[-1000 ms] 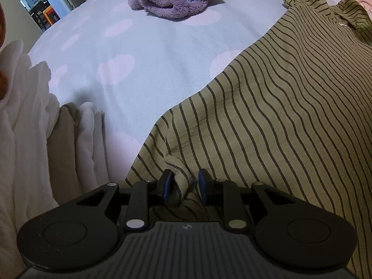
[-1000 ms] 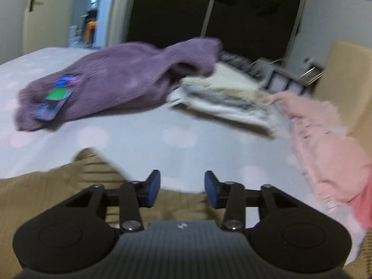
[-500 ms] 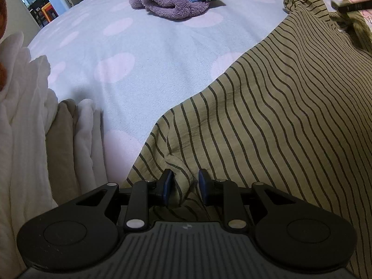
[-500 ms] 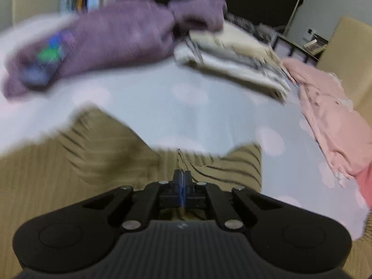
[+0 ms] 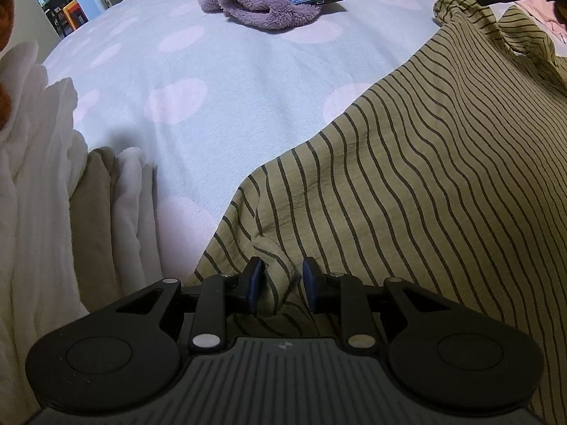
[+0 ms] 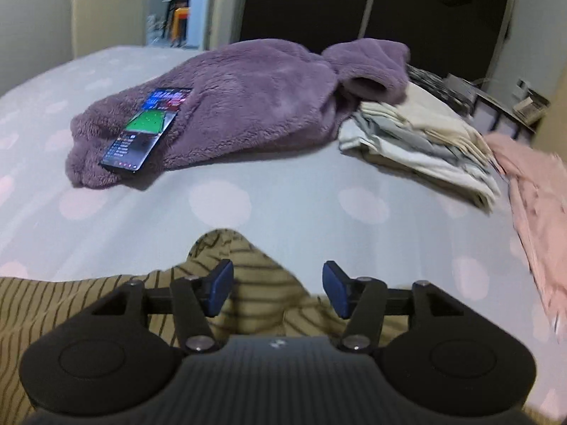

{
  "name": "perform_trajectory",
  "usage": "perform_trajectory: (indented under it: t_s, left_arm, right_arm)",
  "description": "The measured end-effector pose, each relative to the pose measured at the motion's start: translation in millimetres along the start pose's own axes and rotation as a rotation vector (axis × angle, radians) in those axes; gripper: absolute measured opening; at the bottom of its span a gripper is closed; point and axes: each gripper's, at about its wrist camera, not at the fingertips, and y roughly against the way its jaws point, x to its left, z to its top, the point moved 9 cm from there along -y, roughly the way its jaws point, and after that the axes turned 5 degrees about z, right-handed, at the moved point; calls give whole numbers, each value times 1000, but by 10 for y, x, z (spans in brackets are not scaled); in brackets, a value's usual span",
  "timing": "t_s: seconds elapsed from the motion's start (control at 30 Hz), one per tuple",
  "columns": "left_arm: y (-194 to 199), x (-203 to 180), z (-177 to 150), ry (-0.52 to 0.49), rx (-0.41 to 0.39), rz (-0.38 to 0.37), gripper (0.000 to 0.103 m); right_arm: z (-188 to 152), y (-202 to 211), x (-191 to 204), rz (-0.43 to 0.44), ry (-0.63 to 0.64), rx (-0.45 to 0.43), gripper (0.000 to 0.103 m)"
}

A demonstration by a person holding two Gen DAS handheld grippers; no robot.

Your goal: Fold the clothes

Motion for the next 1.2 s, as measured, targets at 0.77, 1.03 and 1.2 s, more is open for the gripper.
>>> perform_trajectory:
  t_s: [0.77,1.03,1.2]
  left_arm:
    - [19,-10,-29,7,-1,0,23]
    - [-11,-7,-8,5,2,0,23]
    - [-1,-21,-12,4,2,2,23]
  right_arm:
    - [38,-52,-182,134,-278,176,13]
    - [-309,134,-606,89,-490,62,34]
    - [-641,29,-391,96,-387,129,34]
